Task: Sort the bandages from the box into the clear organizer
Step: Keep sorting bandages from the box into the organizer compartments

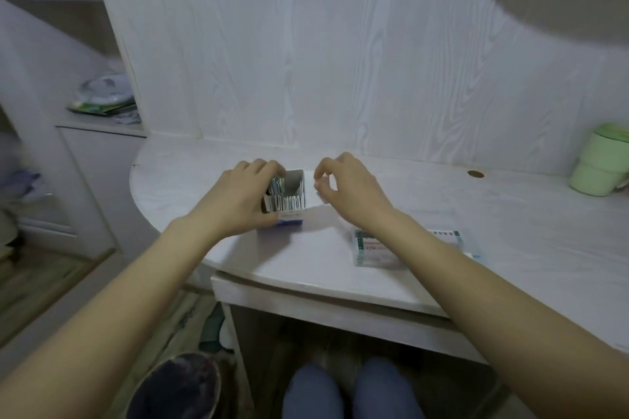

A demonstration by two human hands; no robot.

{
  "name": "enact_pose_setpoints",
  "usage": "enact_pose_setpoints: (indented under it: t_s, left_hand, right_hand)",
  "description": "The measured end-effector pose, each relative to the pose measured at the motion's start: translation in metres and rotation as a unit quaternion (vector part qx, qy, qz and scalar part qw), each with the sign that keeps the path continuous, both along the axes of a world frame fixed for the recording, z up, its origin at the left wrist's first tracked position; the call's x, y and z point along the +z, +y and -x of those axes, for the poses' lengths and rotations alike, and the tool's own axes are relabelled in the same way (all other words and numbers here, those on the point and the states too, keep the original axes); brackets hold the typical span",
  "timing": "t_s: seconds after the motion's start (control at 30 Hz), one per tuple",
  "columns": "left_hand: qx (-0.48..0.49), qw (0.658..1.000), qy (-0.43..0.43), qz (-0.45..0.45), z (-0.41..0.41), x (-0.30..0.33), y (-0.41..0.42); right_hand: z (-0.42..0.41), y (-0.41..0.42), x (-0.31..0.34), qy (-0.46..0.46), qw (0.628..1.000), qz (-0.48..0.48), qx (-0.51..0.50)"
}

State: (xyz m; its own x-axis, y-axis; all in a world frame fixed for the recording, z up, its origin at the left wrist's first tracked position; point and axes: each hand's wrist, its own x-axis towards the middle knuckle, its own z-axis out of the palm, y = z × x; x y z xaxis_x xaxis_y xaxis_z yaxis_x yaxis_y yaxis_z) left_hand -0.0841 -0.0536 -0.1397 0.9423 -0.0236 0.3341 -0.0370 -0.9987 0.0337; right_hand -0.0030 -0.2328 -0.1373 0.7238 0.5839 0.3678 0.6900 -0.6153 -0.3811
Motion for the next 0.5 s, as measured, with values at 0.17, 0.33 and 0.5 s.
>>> enact_pose_setpoints:
  t_s: [0.17, 0.33, 0.5]
  left_hand:
    - [-0.025, 0.998, -0.059, -0.010, 0.013, -0.014, -0.007]
    - [-0.015, 0.989, -0.143, -0.019, 0.011, -0.027, -0.016]
    - [0.029, 0.980, -0.188, -0.058, -0.001, -0.031, -0.025]
  right_hand:
    - [0.022, 0.004, -0.018, -0.036, 0.998, -0.046, 0.012]
    - [0.034, 0.011, -0.023, -0.137, 0.988, 0.025, -0.074]
    - [0.039, 0.021, -0.026, -0.104, 0.984, 0.087, -0.118]
